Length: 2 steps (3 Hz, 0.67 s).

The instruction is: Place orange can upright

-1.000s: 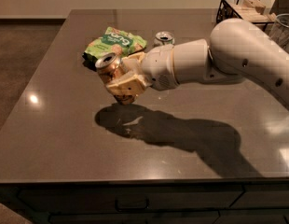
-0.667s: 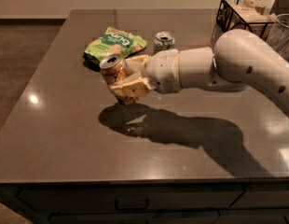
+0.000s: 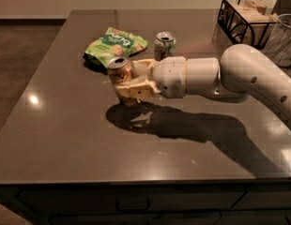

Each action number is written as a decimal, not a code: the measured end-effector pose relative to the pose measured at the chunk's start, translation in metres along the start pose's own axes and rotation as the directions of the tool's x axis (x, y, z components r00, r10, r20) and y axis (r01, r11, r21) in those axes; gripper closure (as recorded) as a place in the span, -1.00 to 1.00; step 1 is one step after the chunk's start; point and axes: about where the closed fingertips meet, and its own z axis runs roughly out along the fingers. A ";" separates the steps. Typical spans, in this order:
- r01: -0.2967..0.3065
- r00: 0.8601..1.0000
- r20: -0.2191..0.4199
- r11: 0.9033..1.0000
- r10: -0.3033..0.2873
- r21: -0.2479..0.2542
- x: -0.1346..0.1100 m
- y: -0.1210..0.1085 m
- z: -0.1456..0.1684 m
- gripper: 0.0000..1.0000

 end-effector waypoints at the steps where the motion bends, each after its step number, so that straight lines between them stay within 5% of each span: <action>1: -0.023 0.999 0.030 1.000 0.023 0.003 0.007 -0.004 -0.003 1.00; 2: -0.030 0.998 0.060 1.000 0.030 0.000 0.012 -0.007 -0.005 0.63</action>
Offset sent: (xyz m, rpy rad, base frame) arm 0.0109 -0.0181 -0.0158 0.1055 0.0156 -0.0062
